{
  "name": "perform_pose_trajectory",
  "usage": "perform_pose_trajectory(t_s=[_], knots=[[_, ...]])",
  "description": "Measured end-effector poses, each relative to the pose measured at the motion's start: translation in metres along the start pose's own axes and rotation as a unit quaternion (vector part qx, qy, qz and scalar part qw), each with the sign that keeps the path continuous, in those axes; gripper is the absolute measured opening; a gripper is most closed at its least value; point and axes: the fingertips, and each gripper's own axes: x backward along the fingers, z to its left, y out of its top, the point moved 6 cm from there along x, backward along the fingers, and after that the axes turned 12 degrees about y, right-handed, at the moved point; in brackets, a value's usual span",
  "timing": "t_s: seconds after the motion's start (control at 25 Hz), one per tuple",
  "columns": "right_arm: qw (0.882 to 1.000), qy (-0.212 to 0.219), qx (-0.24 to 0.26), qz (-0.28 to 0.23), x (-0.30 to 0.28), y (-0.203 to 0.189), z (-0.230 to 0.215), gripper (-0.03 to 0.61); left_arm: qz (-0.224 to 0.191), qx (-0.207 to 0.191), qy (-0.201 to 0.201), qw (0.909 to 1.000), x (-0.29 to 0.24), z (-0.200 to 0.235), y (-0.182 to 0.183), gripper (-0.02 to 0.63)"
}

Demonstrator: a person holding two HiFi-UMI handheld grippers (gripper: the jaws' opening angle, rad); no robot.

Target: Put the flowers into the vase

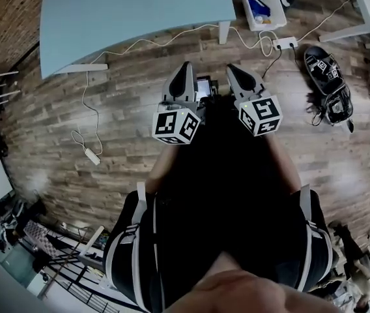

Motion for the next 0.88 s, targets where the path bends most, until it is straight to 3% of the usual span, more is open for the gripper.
perform_pose_trajectory(t_s=[0.24, 0.88], knots=[[1.0, 0.009, -0.002, 0.007, -0.005, -0.008, 0.006, 0.018, 0.011, 0.006, 0.025, 0.9996, 0.007, 0.016, -0.007, 0.014], [1.0, 0.011, -0.009, 0.02, -0.017, -0.014, 0.014, 0.018, 0.022, 0.014, 0.027, 0.9993, 0.01, 0.042, -0.011, 0.014]])
